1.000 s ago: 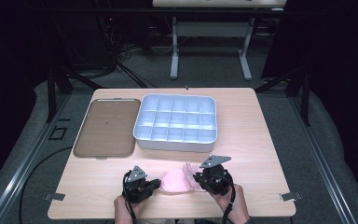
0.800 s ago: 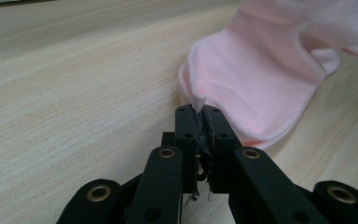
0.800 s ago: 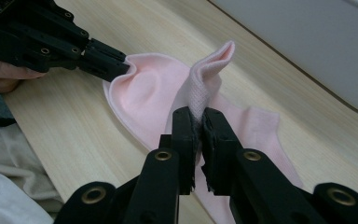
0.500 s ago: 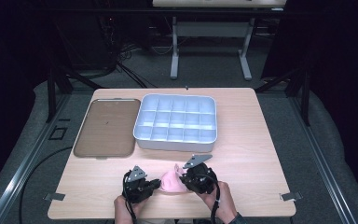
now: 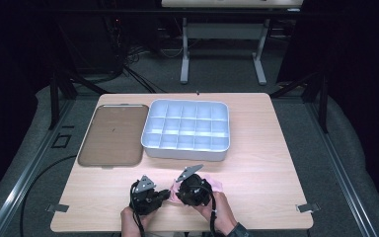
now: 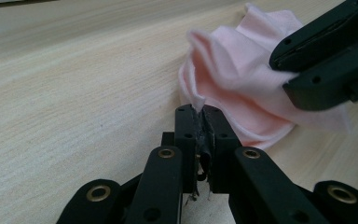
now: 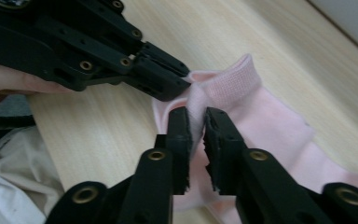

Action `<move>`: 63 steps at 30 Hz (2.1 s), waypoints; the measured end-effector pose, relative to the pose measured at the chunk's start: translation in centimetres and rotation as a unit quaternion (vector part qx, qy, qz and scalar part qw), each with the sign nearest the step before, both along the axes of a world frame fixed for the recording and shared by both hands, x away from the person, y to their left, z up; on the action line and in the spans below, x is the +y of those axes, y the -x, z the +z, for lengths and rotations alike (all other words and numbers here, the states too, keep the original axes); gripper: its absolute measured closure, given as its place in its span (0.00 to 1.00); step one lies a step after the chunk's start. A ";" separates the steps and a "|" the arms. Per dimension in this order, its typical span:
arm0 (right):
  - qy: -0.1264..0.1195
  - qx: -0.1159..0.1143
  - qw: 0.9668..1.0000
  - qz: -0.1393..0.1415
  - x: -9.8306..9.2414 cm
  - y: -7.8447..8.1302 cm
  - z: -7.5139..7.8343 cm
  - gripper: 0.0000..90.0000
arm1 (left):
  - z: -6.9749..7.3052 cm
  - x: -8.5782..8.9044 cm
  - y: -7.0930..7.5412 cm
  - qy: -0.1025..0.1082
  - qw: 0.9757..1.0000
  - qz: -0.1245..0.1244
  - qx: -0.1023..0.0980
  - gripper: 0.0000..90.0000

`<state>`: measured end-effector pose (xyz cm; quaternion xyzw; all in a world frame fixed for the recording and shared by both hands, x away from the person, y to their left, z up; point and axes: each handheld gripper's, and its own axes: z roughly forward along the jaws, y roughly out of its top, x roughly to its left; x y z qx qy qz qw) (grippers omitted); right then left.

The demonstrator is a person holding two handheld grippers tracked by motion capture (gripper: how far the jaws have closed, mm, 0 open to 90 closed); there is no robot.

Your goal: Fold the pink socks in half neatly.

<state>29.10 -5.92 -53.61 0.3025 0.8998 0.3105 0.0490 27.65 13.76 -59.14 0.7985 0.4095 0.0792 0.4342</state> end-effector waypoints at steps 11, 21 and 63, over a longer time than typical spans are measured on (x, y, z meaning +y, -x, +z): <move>-0.045 -0.022 0.998 -0.039 -3.7 -0.1 1.2 0.81 | 0.0 0.0 0.0 0.000 1.000 0.000 0.000 0.95; 0.029 -0.017 0.999 -0.034 -3.4 0.2 -2.0 0.76 | 0.0 -0.1 0.0 -0.001 1.000 0.001 -0.002 0.94; -0.001 0.001 0.984 -0.179 -11.8 -1.4 -3.0 0.85 | 0.0 -0.1 0.1 -0.002 1.000 0.005 -0.002 0.95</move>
